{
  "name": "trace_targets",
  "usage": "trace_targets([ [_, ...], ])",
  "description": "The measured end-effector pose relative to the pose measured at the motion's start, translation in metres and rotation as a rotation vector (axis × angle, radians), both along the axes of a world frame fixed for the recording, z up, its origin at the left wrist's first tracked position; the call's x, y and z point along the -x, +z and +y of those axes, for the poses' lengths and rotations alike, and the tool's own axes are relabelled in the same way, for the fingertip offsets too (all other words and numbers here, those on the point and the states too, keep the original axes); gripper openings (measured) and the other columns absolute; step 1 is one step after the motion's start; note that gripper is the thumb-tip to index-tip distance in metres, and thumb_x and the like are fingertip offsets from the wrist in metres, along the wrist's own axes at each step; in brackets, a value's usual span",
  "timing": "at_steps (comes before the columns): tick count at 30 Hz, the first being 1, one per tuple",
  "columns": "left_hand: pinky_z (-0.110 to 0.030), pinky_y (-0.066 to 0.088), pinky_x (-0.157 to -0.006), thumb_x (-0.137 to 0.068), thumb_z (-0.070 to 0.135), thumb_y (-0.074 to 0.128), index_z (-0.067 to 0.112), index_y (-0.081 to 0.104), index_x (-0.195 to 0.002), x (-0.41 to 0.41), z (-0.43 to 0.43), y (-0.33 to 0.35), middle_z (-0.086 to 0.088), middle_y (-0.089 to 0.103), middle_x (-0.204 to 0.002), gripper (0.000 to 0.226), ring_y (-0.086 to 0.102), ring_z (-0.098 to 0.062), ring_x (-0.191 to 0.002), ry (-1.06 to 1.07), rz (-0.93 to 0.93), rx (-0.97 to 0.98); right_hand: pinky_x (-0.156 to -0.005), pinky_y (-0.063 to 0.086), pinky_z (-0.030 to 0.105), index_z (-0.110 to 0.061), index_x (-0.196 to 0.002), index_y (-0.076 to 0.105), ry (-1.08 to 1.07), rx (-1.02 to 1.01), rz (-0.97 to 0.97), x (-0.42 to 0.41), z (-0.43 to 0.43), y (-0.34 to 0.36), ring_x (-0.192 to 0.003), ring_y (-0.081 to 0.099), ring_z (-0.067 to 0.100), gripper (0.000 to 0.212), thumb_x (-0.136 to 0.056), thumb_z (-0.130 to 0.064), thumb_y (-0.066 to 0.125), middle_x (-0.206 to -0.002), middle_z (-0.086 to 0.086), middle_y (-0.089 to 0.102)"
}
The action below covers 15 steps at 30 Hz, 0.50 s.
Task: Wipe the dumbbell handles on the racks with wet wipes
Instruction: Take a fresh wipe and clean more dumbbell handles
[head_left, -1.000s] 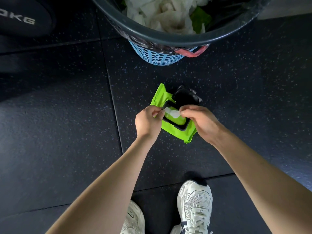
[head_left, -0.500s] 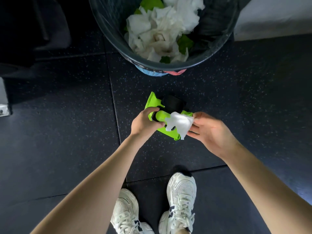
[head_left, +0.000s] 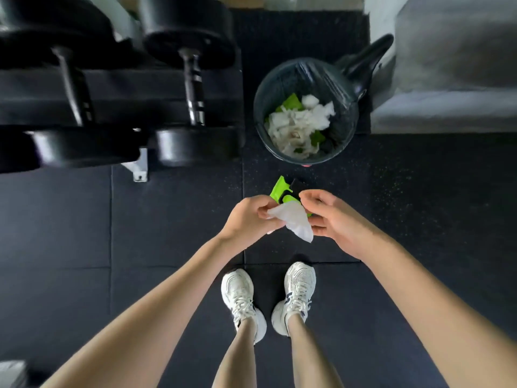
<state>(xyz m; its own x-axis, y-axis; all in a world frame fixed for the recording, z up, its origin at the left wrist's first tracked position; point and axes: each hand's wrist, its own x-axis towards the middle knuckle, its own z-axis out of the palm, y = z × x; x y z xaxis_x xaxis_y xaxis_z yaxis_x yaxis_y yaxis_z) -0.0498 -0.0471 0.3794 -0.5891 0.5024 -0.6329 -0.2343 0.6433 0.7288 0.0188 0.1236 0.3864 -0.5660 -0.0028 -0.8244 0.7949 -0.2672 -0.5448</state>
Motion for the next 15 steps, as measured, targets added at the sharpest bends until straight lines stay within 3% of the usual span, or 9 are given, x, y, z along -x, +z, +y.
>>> trace_targets([
  [3,-0.033,0.047,-0.071,-0.073,0.014,0.076,0.015,0.065,-0.081,0.004,-0.037,0.077,-0.005,0.065,-0.08,0.014,0.057,-0.016,-0.074,0.069,-0.001,0.043,-0.076,0.047,0.018,-0.027,-0.111,0.059,0.219,-0.166,0.077,0.011,-0.035,0.076,-0.092,0.062,0.011,0.037,-0.079,-0.02,0.075,-0.099,-0.002,0.065],
  [7,-0.033,0.05,-0.078,-0.074,0.018,0.077,0.017,0.065,-0.088,0.011,-0.091,0.171,0.005,0.062,-0.082,0.019,0.058,-0.014,-0.078,0.07,0.033,0.095,-0.065,0.042,0.011,-0.015,-0.097,0.068,0.397,-0.376,0.233,0.034,-0.084,0.155,-0.083,0.057,0.008,0.011,-0.086,-0.017,0.067,-0.086,-0.006,0.064],
  [10,-0.033,0.05,-0.079,-0.073,0.018,0.078,0.02,0.066,-0.084,0.017,-0.142,0.222,0.004,0.064,-0.085,0.017,0.059,-0.013,-0.079,0.218,0.032,0.137,-0.06,0.041,0.007,-0.013,-0.092,0.067,0.459,-0.391,0.306,0.055,-0.123,0.204,-0.076,0.054,0.006,0.006,-0.089,-0.017,0.063,-0.08,-0.006,0.061],
  [12,-0.032,0.051,-0.079,-0.073,0.018,0.078,0.022,0.068,-0.082,0.02,-0.18,0.245,0.001,0.068,-0.087,0.014,0.061,-0.014,-0.082,0.327,0.021,0.145,-0.059,0.042,0.01,-0.016,-0.088,0.066,0.458,-0.355,0.305,0.068,-0.152,0.227,-0.073,0.054,0.007,0.005,-0.09,-0.016,0.061,-0.079,-0.004,0.062],
  [15,-0.025,0.048,-0.065,-0.074,0.022,0.076,0.018,0.071,-0.084,0.029,-0.239,0.275,0.001,0.07,-0.08,0.011,0.061,-0.011,-0.074,0.438,0.005,0.16,-0.059,0.042,0.02,-0.017,-0.085,0.066,0.454,-0.281,0.296,0.096,-0.206,0.252,-0.073,0.055,0.012,0.009,-0.091,-0.015,0.06,-0.079,-0.001,0.062],
])
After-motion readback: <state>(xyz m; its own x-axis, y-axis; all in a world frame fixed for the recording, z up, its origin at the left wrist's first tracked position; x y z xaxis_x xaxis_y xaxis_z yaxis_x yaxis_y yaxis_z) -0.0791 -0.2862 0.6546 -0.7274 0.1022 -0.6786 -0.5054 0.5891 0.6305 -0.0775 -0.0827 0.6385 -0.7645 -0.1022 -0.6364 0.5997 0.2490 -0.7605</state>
